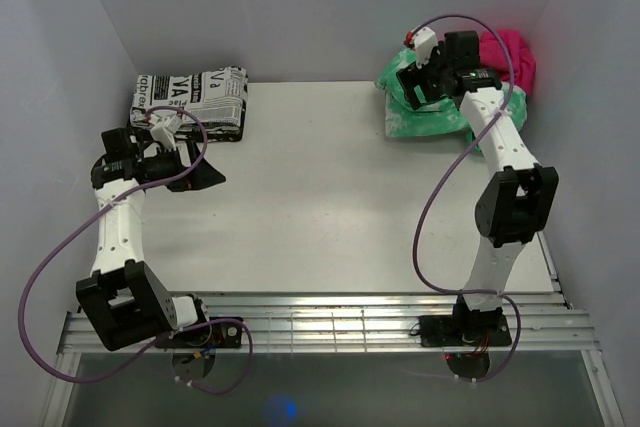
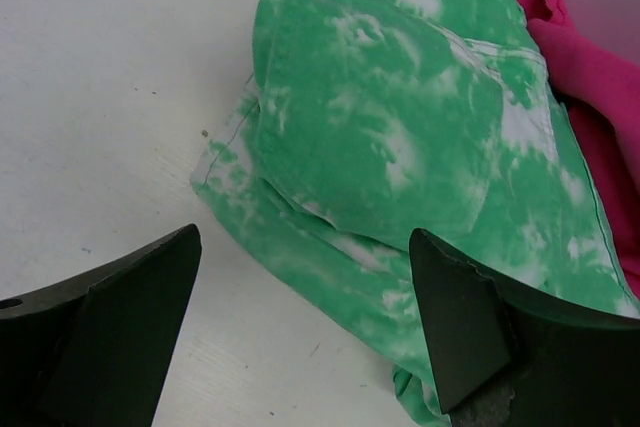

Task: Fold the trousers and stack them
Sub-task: Grab the trousers from the pile

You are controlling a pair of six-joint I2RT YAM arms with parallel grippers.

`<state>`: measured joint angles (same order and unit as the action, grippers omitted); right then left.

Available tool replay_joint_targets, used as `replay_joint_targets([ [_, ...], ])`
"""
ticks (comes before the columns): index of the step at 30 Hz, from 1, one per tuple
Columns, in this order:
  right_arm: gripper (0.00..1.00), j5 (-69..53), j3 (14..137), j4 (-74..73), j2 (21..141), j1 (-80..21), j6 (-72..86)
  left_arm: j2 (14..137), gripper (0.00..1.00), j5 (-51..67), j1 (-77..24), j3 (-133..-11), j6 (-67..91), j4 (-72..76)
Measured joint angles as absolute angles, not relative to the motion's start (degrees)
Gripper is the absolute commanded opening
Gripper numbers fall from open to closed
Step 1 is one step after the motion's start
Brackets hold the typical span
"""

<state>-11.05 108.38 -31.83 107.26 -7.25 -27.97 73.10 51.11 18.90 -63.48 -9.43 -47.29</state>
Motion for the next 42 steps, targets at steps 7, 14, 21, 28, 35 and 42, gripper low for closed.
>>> replay_joint_targets([
  [7, 0.90, -4.1, 114.2, -30.4, 117.0, -14.1, -31.2, 73.1, 0.98, 51.4, 18.9, -61.0, -9.2, -46.0],
  [14, 0.90, 10.6, 115.9, -23.1, 123.9, -16.4, -35.4, 73.2, 0.98, 51.3, 18.9, -60.3, -9.1, -45.5],
  [21, 0.76, 18.0, 116.1, -20.6, 128.2, -15.8, -39.6, 73.2, 0.98, 51.4, 18.9, -60.2, -9.1, -45.4],
  [28, 0.08, 19.3, 116.2, -20.5, 125.6, -15.1, -40.1, 73.2, 0.98, 52.9, 18.9, -60.2, -8.4, -45.3],
  [35, 0.08, 19.2, 116.9, -20.4, 117.4, -11.6, -40.7, 73.1, 0.98, 54.1, 18.9, -60.0, -7.3, -44.6],
  [42, 0.08, 17.3, 122.0, -20.4, 113.0, -5.0, -40.7, 72.3, 0.98, 54.5, 18.9, -58.9, -5.5, -43.9],
])
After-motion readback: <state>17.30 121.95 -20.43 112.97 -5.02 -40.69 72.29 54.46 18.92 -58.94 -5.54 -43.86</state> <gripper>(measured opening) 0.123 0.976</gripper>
